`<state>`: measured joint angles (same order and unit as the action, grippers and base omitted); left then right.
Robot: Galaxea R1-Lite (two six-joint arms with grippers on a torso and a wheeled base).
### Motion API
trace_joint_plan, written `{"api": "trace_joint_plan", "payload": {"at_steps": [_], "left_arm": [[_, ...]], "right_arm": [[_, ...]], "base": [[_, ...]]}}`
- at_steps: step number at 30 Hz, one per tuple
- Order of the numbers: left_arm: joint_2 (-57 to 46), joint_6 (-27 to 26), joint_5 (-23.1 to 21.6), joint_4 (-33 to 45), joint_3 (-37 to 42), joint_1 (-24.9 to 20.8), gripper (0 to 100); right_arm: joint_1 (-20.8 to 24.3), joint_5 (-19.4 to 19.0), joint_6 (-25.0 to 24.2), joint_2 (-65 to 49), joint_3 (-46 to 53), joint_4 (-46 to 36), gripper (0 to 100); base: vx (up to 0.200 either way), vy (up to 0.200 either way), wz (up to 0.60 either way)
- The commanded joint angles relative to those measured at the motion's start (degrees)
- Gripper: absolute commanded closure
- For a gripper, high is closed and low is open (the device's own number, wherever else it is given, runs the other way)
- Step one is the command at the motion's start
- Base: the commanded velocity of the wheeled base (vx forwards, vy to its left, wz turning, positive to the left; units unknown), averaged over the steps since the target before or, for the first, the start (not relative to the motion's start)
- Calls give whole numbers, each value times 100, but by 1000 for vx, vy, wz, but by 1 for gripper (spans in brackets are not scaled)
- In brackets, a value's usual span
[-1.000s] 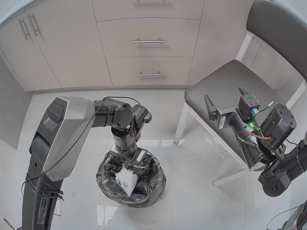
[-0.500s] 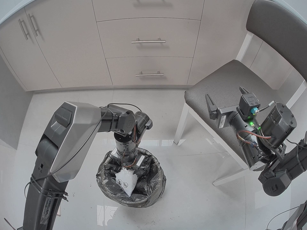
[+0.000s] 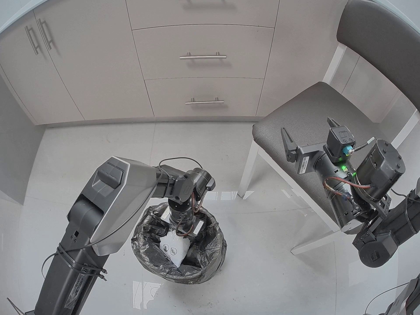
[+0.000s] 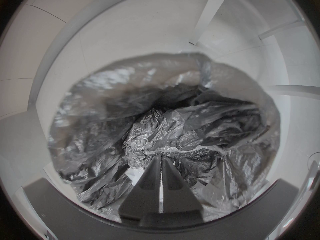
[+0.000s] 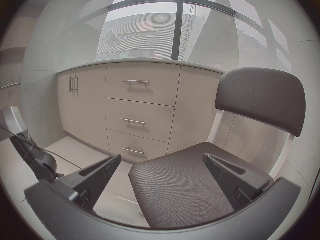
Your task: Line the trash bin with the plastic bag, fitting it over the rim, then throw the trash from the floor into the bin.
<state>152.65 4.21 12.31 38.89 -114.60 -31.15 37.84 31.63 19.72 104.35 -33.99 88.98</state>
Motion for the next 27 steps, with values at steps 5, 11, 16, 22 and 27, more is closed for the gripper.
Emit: {"api": "trace_joint_plan", "payload": {"at_steps": [5,11,16,22,27], "left_arm": [[494,10,70,-276,1,-14,100],[608,72,78,-285,1,-14,100],[696,63,245,-479,1,-5,100],[872,72,324,-540,1,39,100],[1012,72,412,-927,1,56,100]], "right_arm": [[-5,1,-21,59,-91,102,0],[-5,9,-21,112,-170,102,0],[-5,9,-30,164,-170,102,0],[-5,9,-30,156,-161,102,0],[-40,9,-56,156,-91,102,0]], "base": [[0,0,0],[0,0,0],[0,0,0],[0,0,0],[0,0,0]]}}
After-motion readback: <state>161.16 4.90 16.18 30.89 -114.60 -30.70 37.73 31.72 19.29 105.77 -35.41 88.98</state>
